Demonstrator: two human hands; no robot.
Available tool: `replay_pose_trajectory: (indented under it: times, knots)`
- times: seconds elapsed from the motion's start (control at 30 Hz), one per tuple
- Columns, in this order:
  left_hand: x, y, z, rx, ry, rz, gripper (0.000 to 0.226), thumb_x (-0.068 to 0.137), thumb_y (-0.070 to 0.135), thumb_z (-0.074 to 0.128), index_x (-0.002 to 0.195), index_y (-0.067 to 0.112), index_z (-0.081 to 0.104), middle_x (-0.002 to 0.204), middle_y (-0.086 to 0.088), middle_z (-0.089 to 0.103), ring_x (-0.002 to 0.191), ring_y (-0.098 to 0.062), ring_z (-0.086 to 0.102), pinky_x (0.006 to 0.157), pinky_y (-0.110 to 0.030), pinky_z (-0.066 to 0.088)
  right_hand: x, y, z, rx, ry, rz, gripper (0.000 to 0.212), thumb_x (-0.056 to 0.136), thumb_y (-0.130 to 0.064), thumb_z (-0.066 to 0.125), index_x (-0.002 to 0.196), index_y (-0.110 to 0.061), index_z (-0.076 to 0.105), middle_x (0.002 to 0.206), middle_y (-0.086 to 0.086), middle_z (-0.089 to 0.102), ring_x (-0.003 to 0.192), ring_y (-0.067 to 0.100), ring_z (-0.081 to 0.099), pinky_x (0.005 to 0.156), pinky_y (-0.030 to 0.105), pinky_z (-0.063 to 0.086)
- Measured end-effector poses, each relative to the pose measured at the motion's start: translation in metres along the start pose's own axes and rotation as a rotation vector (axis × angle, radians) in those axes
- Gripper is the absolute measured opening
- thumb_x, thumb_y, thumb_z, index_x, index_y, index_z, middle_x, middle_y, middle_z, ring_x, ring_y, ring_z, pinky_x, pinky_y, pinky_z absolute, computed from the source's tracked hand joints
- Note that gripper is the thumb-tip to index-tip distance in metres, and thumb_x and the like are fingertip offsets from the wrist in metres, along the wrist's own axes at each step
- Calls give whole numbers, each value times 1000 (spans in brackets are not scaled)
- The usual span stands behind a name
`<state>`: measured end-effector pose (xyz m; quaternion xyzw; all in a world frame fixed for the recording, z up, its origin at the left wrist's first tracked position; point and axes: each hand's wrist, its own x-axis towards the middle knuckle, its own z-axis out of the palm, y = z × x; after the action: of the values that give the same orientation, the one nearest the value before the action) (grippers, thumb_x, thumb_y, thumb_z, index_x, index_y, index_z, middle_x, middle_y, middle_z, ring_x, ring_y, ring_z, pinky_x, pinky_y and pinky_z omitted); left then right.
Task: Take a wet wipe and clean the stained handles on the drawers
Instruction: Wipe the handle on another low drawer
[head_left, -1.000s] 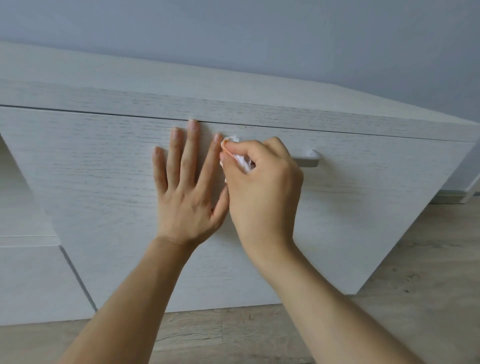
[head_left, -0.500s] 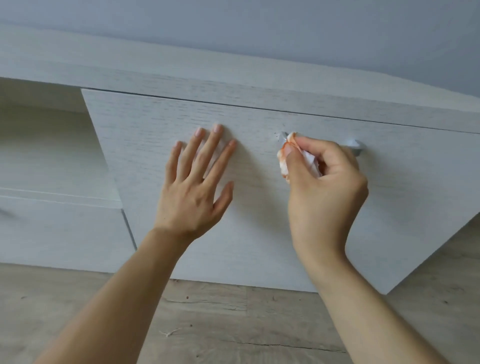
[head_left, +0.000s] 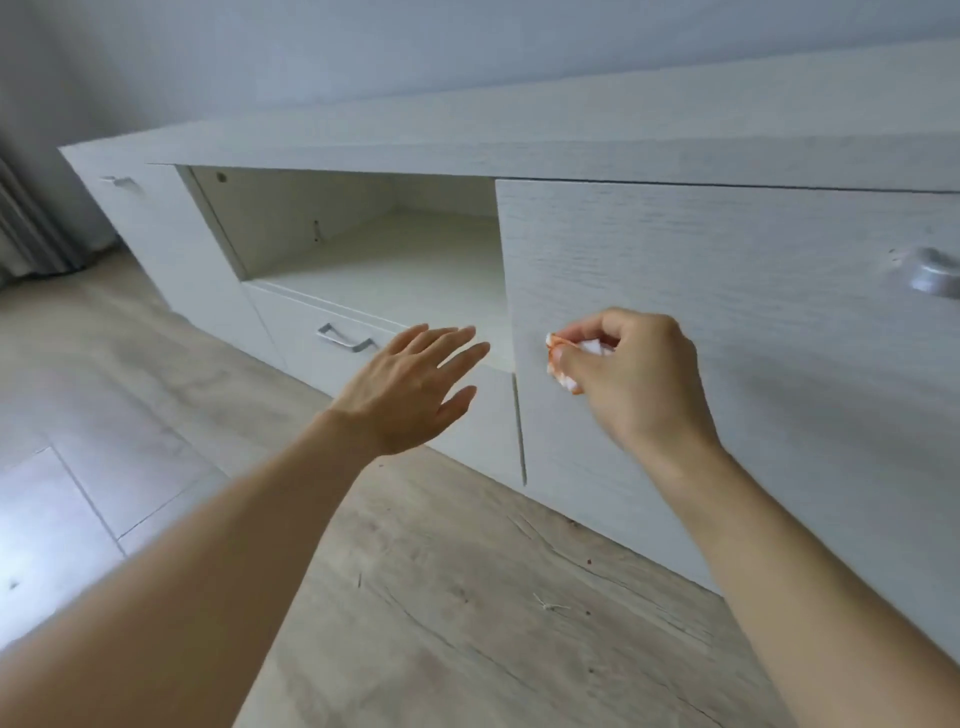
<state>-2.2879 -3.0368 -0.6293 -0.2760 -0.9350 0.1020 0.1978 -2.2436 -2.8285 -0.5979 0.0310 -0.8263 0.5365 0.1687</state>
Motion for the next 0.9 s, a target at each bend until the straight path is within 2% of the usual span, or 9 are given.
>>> replay_pose_trajectory:
  times: [0.1, 0.2, 0.37, 0.5, 0.6, 0.7, 0.73, 0.83, 0.9]
  knots:
    - [-13, -28, 1, 68, -47, -21, 46, 93, 27, 58, 135, 8, 52, 137, -14, 51, 124, -30, 51, 108, -44, 35, 2, -7, 25, -34, -179, -10, 11, 82, -12, 67, 73, -19, 69, 71, -2, 68, 75, 14, 64, 63, 18, 49]
    - [-30, -58, 21, 78, -74, -53, 48, 94, 31, 55, 137, 11, 49, 141, -10, 48, 127, -28, 48, 109, -40, 33, 5, -5, 55, -56, -282, -2, 14, 83, -9, 63, 72, -16, 68, 67, -1, 68, 71, 17, 65, 72, 32, 55]
    - [-58, -118, 75, 63, -153, -90, 58, 97, 42, 40, 148, 15, 32, 152, -4, 32, 139, -21, 32, 115, -34, 18, 11, 11, 118, -107, -314, 45, 12, 85, -12, 62, 75, -16, 67, 68, -2, 68, 70, 17, 64, 71, 34, 56]
    - [-71, -184, 123, 26, -168, -149, 66, 98, 45, 35, 152, 16, 12, 159, 0, 12, 145, -16, 13, 119, -32, 6, 25, 19, 178, -184, -353, 84, 11, 86, -13, 61, 77, -16, 67, 74, -2, 68, 71, 16, 64, 71, 33, 54]
    - [-70, -238, 150, 5, -149, -163, 73, 96, 44, 41, 152, 16, 3, 159, 0, 5, 146, -17, 7, 119, -33, 4, 42, 19, 221, -159, -298, 117, 12, 85, -12, 63, 76, -17, 68, 67, -6, 67, 71, 10, 64, 69, 28, 53]
    - [-67, -278, 172, -18, -125, -170, 82, 93, 39, 49, 152, 14, -1, 160, -2, -2, 146, -20, -3, 119, -37, -4, 56, 14, 264, -85, -170, 180, 11, 84, -13, 65, 76, -18, 69, 63, -7, 68, 61, -2, 62, 56, 12, 48]
    - [-65, -286, 181, -32, -118, -167, 84, 92, 39, 51, 152, 14, -2, 159, -1, -5, 146, -20, -7, 118, -38, -7, 60, 12, 277, -51, -127, 207, 11, 83, -13, 66, 75, -18, 70, 61, -6, 68, 59, -3, 60, 55, 12, 49]
    - [-55, -298, 209, -122, -103, -126, 90, 90, 37, 53, 151, 18, -9, 158, 1, -13, 145, -21, -16, 118, -43, -10, 75, 10, 309, 22, -13, 278, 11, 83, -18, 68, 73, -21, 70, 60, -12, 67, 59, -1, 59, 69, 25, 53]
    - [-47, -303, 228, -216, -48, -78, 91, 89, 34, 56, 150, 21, -10, 158, 2, -11, 145, -21, -15, 118, -45, -7, 88, 11, 322, 29, 61, 283, 13, 83, -19, 69, 72, -24, 69, 55, -18, 64, 56, -6, 56, 66, 22, 50]
